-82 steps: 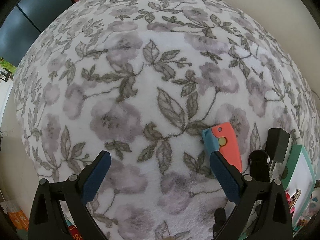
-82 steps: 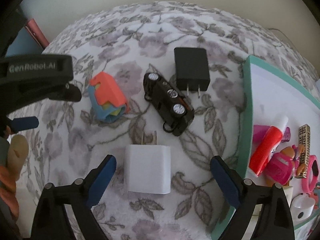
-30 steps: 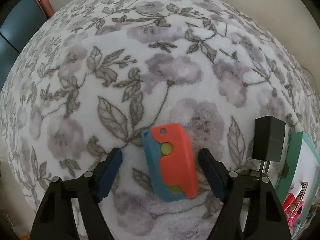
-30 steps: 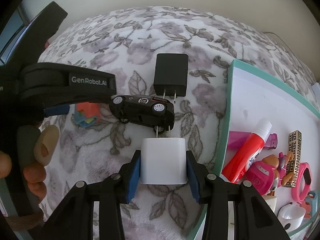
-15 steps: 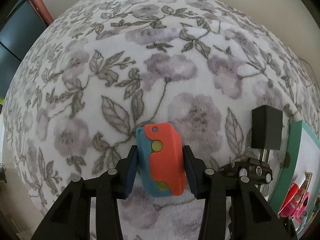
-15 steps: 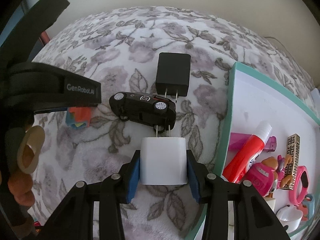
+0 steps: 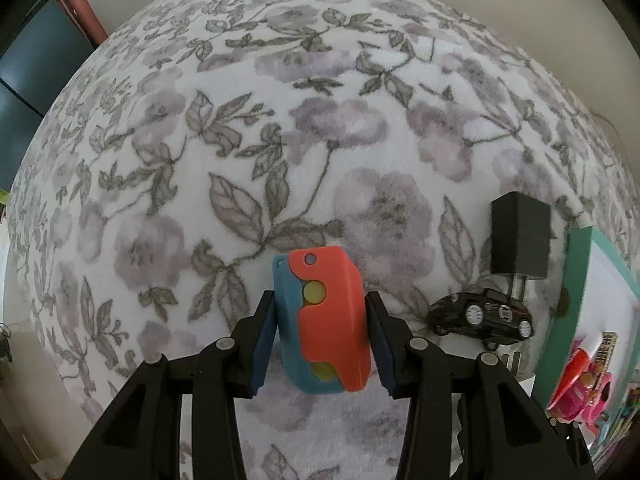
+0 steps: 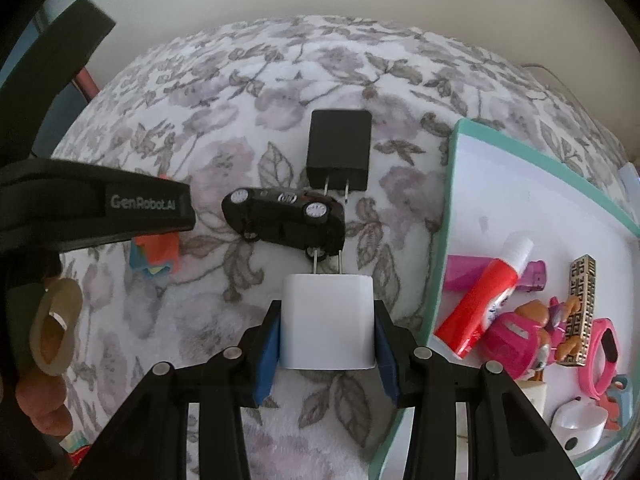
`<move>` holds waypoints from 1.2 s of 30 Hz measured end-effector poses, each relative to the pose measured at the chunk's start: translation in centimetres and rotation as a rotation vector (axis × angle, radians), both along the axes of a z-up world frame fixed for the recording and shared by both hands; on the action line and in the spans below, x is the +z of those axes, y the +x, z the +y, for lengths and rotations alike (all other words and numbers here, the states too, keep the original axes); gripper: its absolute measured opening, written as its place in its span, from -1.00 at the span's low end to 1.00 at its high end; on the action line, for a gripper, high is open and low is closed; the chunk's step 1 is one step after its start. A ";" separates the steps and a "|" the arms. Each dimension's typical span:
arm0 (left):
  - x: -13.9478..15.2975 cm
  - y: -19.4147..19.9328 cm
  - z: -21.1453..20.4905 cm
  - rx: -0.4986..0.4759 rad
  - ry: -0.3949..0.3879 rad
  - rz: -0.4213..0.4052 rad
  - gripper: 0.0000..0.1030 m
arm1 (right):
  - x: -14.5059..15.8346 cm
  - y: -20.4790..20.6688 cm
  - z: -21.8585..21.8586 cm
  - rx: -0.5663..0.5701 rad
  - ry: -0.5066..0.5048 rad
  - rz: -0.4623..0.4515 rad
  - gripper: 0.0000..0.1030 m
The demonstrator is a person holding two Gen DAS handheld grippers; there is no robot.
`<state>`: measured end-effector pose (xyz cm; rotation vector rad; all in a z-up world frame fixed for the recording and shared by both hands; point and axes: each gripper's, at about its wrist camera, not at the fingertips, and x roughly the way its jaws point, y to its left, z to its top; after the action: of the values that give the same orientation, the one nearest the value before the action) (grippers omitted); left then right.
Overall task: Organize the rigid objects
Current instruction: 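Carry the white charger and orange-blue toy over the teal tray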
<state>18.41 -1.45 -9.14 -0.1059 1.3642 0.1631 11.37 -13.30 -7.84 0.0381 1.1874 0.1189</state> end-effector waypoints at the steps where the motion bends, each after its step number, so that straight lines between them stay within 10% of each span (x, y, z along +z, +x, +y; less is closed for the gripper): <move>1: 0.3 -0.2 0.1 0.002 -0.007 -0.004 -0.12 | 0.3 -0.1 -0.1 -0.003 0.004 -0.005 -0.14; 20: 9.7 -1.4 -0.6 -0.008 -0.046 -0.185 -0.12 | 5.0 -1.3 -5.0 -0.118 0.028 -0.096 -0.14; 36: 9.9 -2.6 -10.5 -0.176 -0.056 -0.205 -0.12 | 4.3 -4.0 -18.7 -0.415 0.033 -0.084 -0.14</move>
<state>15.77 -11.90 0.80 -0.0472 1.1673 -0.0336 7.37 -32.01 -3.53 0.3032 1.0717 -0.2231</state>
